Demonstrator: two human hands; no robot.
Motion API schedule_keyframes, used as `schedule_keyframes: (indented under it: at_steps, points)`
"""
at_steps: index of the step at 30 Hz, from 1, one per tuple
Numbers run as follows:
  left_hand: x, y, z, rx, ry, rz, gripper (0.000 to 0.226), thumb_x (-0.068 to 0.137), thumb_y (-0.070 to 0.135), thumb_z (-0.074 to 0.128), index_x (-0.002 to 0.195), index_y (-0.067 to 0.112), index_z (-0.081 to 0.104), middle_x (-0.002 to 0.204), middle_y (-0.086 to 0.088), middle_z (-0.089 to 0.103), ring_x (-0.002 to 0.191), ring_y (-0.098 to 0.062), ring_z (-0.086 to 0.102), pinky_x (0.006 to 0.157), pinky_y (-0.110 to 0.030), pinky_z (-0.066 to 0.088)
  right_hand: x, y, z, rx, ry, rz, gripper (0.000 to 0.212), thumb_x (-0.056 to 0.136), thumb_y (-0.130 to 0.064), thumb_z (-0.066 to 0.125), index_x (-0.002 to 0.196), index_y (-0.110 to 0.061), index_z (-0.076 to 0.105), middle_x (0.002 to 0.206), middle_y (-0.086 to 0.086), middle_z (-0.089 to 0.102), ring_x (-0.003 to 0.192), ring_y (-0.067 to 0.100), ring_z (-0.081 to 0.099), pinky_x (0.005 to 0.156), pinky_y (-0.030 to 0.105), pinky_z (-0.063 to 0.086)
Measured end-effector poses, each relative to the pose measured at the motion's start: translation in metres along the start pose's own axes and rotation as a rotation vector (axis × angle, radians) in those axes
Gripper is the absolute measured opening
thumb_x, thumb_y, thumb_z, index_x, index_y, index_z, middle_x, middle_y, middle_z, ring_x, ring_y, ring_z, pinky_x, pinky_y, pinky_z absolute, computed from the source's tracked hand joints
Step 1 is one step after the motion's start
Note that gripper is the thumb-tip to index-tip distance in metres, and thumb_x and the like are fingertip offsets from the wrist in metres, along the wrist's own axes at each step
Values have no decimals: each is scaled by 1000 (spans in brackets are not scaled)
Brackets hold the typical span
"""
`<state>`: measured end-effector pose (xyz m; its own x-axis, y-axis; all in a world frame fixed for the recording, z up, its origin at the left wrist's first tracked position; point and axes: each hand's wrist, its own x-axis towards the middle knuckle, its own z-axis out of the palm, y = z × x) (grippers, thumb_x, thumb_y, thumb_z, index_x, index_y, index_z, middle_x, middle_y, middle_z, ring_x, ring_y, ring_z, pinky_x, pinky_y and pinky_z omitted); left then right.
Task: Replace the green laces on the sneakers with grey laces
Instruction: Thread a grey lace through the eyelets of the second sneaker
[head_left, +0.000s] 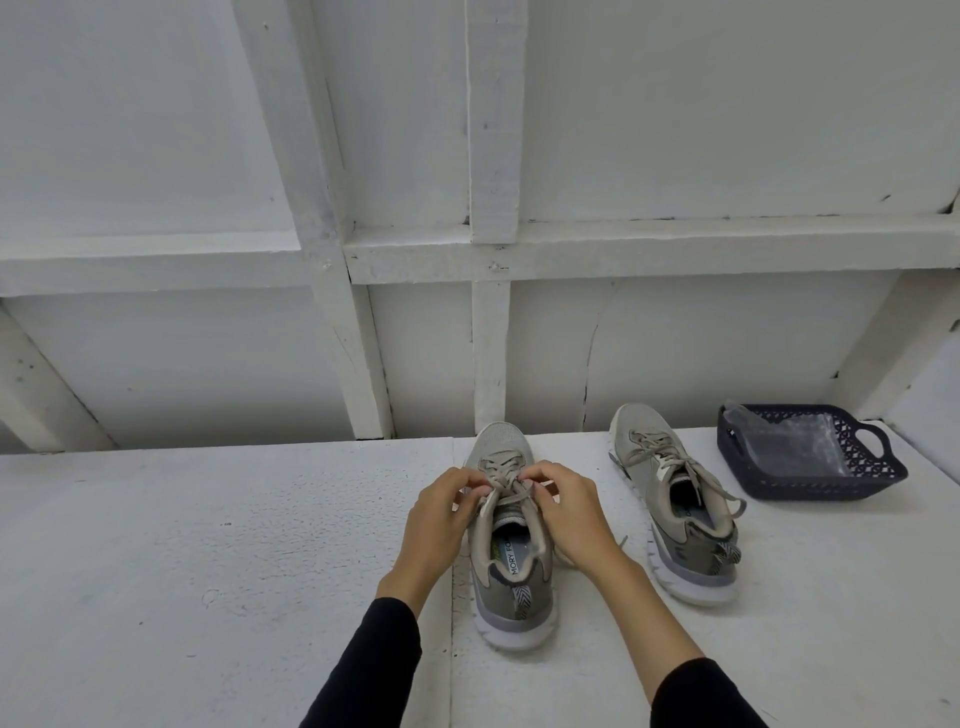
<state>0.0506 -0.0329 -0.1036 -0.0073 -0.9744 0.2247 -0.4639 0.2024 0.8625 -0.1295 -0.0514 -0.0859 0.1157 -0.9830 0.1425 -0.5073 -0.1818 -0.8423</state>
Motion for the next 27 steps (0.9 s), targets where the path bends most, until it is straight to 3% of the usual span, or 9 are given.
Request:
schedule_keyframes:
  at_steps: [6, 10, 14, 18, 22, 25, 27]
  points:
    - [-3, 1, 0, -52, 62, -42, 8, 101, 26, 50, 96, 31, 53, 92, 12, 66, 76, -10, 65, 65, -32, 57, -8, -6, 4, -38, 96, 2, 11, 103, -20, 35, 99, -21, 46, 88, -1, 61, 80, 15, 58, 70, 35, 45]
    - [-2, 1, -1, -102, 43, -47, 10, 100, 26, 52, 96, 33, 58, 92, 15, 66, 77, -12, 64, 64, -27, 55, -3, -3, 5, 17, 76, 56, 9, 98, -18, 49, 98, -26, 54, 97, -6, 64, 89, 9, 60, 77, 30, 50]
    - [3, -2, -2, -81, 0, -30, 13, 96, 26, 59, 92, 36, 67, 98, 18, 67, 81, -11, 62, 71, -36, 56, 2, -2, 2, 54, 34, 101, 14, 93, -19, 61, 85, -29, 66, 92, -9, 69, 85, 5, 62, 70, 20, 47]
    - [1, 1, 1, 0, 28, -53, 22, 99, 21, 53, 86, 36, 62, 91, 22, 67, 77, -3, 62, 70, -33, 54, 2, -3, 4, 15, 98, 117, 19, 94, -13, 57, 80, -24, 65, 82, -8, 67, 76, 6, 60, 59, 10, 39]
    - [-2, -3, 4, 99, 72, -61, 23, 102, 24, 46, 87, 40, 52, 91, 19, 67, 82, -3, 64, 70, -35, 53, 2, -3, 5, -18, 127, 145, 21, 97, -7, 47, 85, -18, 60, 80, -6, 62, 64, 9, 54, 51, 14, 37]
    - [-3, -1, 7, 157, 120, -69, 24, 102, 21, 44, 86, 39, 47, 88, 18, 65, 78, -1, 59, 64, -29, 45, 3, -4, 8, -4, 154, 156, 22, 97, -5, 44, 85, -19, 57, 80, -3, 60, 67, 14, 52, 54, 19, 35]
    - [-2, 3, 8, 194, 150, -71, 24, 102, 22, 44, 86, 39, 44, 87, 21, 62, 77, 2, 57, 60, -25, 41, 5, -6, 11, 15, 168, 156, 20, 98, -6, 45, 87, -18, 57, 82, -3, 60, 71, 14, 54, 55, 16, 36]
